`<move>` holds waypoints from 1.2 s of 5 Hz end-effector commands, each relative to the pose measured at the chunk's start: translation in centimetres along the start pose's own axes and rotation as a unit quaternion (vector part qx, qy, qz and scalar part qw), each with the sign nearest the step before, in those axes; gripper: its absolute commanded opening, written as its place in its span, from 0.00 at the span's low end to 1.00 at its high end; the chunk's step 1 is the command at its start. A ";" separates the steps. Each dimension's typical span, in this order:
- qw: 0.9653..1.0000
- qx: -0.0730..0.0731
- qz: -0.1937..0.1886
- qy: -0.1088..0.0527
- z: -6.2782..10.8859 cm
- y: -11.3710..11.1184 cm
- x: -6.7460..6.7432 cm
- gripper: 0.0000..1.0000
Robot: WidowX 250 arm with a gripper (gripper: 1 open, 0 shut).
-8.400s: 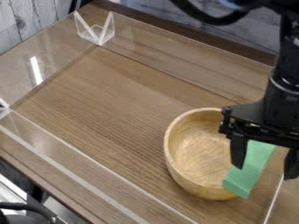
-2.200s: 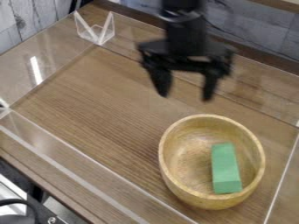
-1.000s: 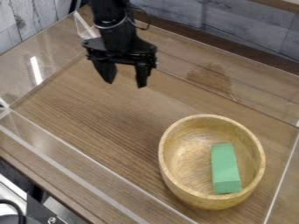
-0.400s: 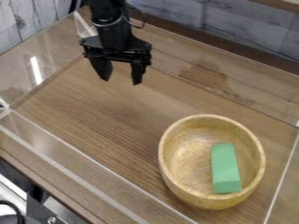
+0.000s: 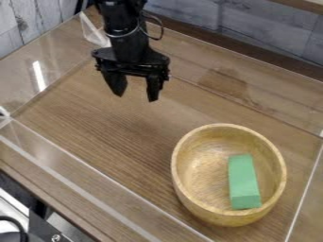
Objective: Put green object into wooden bowl
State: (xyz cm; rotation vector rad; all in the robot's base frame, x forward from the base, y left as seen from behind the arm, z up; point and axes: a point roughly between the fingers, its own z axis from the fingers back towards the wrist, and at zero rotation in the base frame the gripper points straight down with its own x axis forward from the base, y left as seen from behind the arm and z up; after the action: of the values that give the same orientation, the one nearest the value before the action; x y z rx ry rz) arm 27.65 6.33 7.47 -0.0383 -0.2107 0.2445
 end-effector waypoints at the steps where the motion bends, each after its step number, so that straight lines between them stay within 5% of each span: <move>1: 1.000 0.004 0.013 -0.022 2.2 1.2 1.3 1.00; 3: 0.998 0.007 0.053 -0.024 3.7 2.6 2.2 1.00; 6: 0.999 0.008 0.032 -0.008 2.6 2.8 0.3 1.00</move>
State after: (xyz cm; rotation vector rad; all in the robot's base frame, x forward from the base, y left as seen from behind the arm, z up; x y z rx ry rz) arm 26.47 8.80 8.50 -0.0393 -0.1704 0.3158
